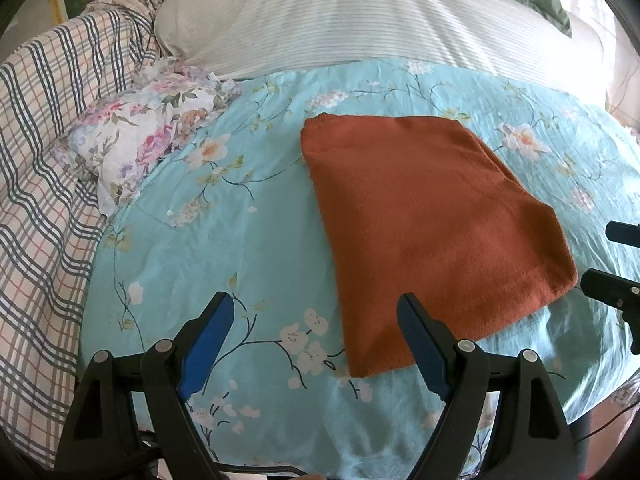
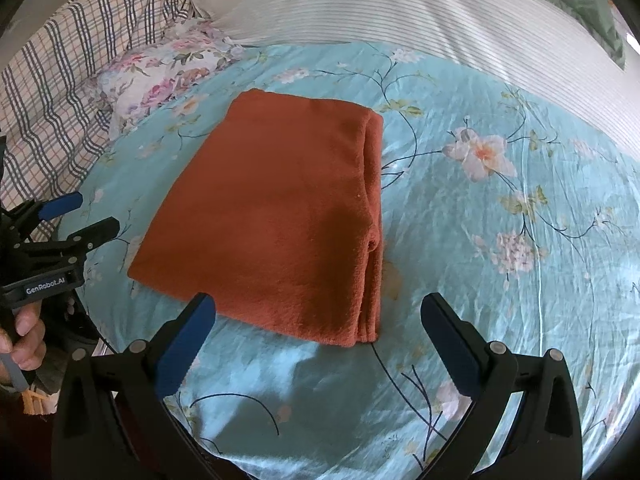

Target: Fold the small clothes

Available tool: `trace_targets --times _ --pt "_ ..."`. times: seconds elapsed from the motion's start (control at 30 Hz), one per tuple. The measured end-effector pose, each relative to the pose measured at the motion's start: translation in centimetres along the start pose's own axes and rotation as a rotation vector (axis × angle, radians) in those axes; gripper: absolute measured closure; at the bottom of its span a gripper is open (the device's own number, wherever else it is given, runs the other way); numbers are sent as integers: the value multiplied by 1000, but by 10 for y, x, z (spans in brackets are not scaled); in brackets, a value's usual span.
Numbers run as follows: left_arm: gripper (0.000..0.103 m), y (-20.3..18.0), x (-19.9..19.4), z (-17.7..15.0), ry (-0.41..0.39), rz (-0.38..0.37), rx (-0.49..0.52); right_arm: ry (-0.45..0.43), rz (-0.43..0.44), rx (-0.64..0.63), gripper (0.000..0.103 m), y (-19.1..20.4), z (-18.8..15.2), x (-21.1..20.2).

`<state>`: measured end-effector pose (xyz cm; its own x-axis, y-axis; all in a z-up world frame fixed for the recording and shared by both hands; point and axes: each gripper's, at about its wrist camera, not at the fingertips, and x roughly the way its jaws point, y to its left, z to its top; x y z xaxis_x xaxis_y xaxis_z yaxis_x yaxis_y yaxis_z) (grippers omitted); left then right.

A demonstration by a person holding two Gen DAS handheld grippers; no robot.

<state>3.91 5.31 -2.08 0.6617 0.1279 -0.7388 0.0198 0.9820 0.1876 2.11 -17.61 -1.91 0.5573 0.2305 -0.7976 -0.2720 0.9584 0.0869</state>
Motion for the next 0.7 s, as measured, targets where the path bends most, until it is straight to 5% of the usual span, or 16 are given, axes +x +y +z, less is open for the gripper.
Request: trace_targets --times 0.7 --pt "19 6 6 -1 13 -6 -19 -1 -70 -26 1 2 0 -3"
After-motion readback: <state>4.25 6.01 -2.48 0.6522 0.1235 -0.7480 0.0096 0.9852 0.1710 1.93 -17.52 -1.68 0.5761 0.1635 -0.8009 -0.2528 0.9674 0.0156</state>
